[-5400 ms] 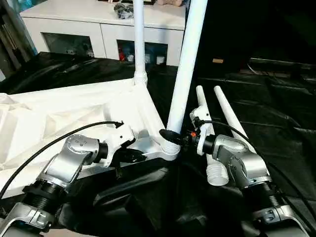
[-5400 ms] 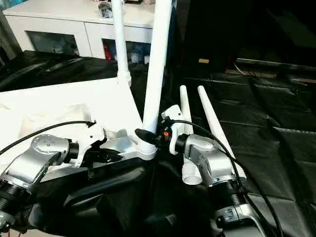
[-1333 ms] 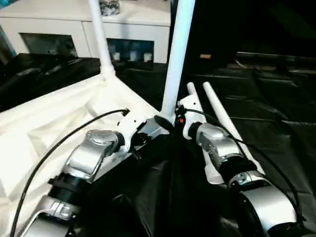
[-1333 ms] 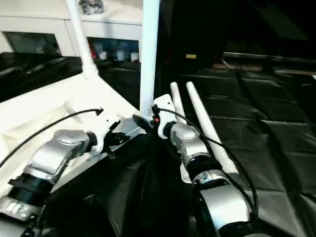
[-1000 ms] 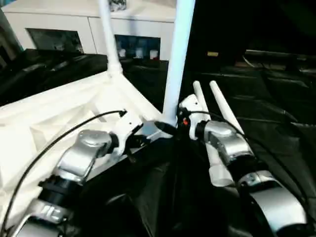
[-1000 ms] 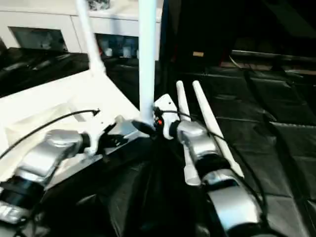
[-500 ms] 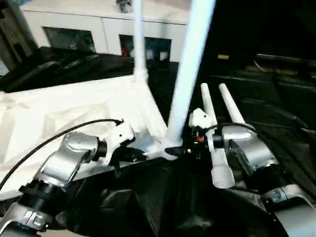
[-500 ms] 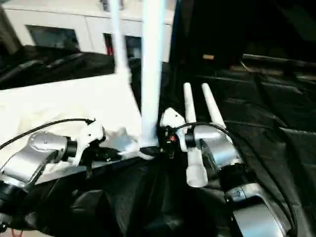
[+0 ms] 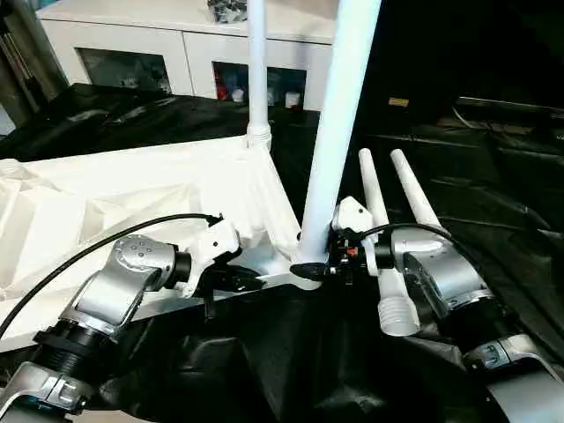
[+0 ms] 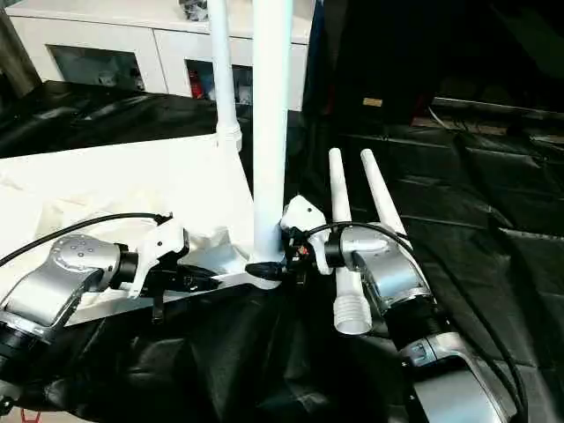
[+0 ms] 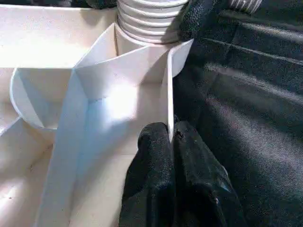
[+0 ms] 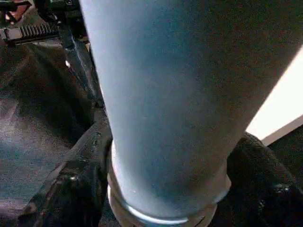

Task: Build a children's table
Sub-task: Rotate leg to tighten

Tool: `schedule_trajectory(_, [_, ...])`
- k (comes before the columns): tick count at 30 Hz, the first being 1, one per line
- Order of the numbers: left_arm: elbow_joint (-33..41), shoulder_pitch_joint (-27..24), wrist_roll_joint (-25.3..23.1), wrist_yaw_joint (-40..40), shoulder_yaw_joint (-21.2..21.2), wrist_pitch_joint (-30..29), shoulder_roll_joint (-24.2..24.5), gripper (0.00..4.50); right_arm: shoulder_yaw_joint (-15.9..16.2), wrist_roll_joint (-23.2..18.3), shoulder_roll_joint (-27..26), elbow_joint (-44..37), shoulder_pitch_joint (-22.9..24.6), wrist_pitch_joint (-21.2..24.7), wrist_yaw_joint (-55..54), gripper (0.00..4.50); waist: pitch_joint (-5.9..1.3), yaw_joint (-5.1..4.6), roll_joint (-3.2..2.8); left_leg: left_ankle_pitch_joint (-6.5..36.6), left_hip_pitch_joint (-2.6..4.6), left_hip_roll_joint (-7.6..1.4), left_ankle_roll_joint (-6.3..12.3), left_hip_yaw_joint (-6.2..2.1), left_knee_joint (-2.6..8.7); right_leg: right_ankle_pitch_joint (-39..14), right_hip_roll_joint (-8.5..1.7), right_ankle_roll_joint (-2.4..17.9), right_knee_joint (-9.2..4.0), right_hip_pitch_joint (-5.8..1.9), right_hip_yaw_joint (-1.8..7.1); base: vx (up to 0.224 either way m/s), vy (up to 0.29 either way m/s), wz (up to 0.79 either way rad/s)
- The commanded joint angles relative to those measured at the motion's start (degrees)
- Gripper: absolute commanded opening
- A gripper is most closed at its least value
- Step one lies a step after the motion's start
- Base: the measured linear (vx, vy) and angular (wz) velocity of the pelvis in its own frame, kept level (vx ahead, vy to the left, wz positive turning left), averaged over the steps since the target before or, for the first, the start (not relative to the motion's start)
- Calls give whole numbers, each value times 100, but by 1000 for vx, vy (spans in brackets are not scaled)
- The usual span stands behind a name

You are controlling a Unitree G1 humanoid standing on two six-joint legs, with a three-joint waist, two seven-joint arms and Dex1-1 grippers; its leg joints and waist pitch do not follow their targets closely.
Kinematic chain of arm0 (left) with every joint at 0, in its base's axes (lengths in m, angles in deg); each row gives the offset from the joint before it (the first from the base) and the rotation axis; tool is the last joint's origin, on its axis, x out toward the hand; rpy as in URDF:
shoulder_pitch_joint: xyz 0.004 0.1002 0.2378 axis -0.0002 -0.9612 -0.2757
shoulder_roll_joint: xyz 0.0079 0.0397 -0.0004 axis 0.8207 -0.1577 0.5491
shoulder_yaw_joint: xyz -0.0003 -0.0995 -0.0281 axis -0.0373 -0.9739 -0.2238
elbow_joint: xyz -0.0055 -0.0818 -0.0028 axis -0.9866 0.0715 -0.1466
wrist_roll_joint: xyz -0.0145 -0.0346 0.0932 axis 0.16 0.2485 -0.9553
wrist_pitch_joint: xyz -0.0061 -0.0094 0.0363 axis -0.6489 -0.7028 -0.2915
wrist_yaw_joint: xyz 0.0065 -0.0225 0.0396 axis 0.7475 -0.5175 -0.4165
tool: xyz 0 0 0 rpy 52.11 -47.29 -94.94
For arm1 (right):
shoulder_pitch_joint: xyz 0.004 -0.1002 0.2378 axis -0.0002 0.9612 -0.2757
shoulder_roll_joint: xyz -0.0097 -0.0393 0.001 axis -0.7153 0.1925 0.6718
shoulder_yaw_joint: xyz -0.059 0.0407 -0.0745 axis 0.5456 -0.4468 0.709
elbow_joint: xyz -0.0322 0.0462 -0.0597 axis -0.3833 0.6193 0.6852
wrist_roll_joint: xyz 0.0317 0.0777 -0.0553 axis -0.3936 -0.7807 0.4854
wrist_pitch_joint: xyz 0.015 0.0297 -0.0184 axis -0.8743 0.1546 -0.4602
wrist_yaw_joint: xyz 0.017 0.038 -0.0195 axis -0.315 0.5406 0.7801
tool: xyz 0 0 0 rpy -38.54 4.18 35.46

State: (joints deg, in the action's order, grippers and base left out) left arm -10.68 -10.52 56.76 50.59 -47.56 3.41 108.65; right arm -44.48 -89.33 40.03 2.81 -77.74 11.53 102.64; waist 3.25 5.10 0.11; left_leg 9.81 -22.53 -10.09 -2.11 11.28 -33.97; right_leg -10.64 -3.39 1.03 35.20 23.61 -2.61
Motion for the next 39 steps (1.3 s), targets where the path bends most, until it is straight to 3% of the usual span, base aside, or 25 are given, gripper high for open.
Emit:
schedule_trajectory(1, [116, 49, 161, 203, 27, 161, -63, 0, 37, 31, 4, -166, 30, 63, -60, 297, -406, -24, -62, 1067, 176, -336, 153, -141, 366, -705, -449, 1345, -363, -292, 259, 0, 0, 0])
schedule_trajectory(6, [102, 34, 191, 116, -23, 107, -108, 0, 15, -4, -51, -160, 76, 104, -129, 275, -413, -28, -57, 1035, 175, -329, 152, -140, 355, -633, -448, 1357, -353, -297, 259, 0, 0, 0])
schedule_trajectory(8, [-99, 165, 108, -464, -198, -86, -354, 0, -143, 82, -295, 139, 54, 29, -778, 274, -408, -34, -55, 1043, 173, -328, 126, -143, 356, -671, -451, 1353, -359, -293, 260, 0, 0, 0])
schedule_trajectory(10, [-328, 342, -21, -1101, -349, -330, -614, 0, -360, 179, -600, 566, -45, 82, -1671, 273, -379, -93, -60, 1272, 205, -313, -40, -145, 378, -1072, -458, 1331, -401, -260, 271, 0, 0, 0])
schedule_trajectory(13, [-652, 630, -171, -1997, -540, -535, -1060, 0, -629, 160, -1032, 1079, -204, 222, -2678, 273, -385, -133, -51, 1385, 219, -313, -163, -165, 390, -1377, -475, 1247, -426, -269, 278, 0, 0, 0])
schedule_trajectory(19, [-869, 894, -257, -2696, -536, -644, -1744, 0, -617, 324, -1704, 1618, -482, 236, -3669, 272, -418, -183, -48, 1087, 176, -291, -18, -161, 361, -850, -468, 1279, -395, -317, 272, 0, 0, 0])
schedule_trajectory(20, [-858, 892, -261, -2656, -479, -620, -1824, 0, -660, 276, -1814, 1658, -513, 180, -3581, 272, -415, -185, -55, 1074, 166, -283, 36, -156, 359, -840, -468, 1274, -407, -321, 269, 0, 0, 0])
schedule_trajectory(21, [-845, 886, -260, -2622, -440, -604, -1848, 0, -698, 238, -1866, 1682, -534, 161, -3521, 328, -419, -178, -50, 1064, 165, -285, 82, -157, 354, -831, -477, 1266, -406, -331, 272, 0, 0, 0])
schedule_trajectory(27, [-627, 717, -213, -2261, -334, -581, -1653, 0, -650, 168, -1748, 1540, -567, 91, -3093, 387, -409, -184, -71, 1223, 184, -310, 101, -165, 376, -1006, -473, 1255, -419, -313, 262, 0, 0, 0])
schedule_trajectory(32, [-288, 412, -48, -1428, -261, -301, -1164, 0, -392, 276, -1182, 1078, -400, -170, -1975, 387, -424, -205, -65, 1089, 157, -305, 193, -163, 356, -706, -470, 1321, -384, -346, 255, 0, 0, 0])
schedule_trajectory(36, [-11, 154, 175, -607, -146, -51, -795, 0, -286, 40, -718, 589, -239, -60, -979, 387, -417, -161, -72, 973, 159, -335, 359, -146, 347, -527, -455, 1387, -359, -340, 246, 0, 0, 0])
schedule_trajectory(39, [83, 53, 255, -216, -93, -17, -584, 0, -155, -58, -423, 327, -143, 14, -392, 387, -392, -122, -104, 1211, 196, -344, 277, -139, 361, -930, -451, 1378, -393, -305, 246, 0, 0, 0])
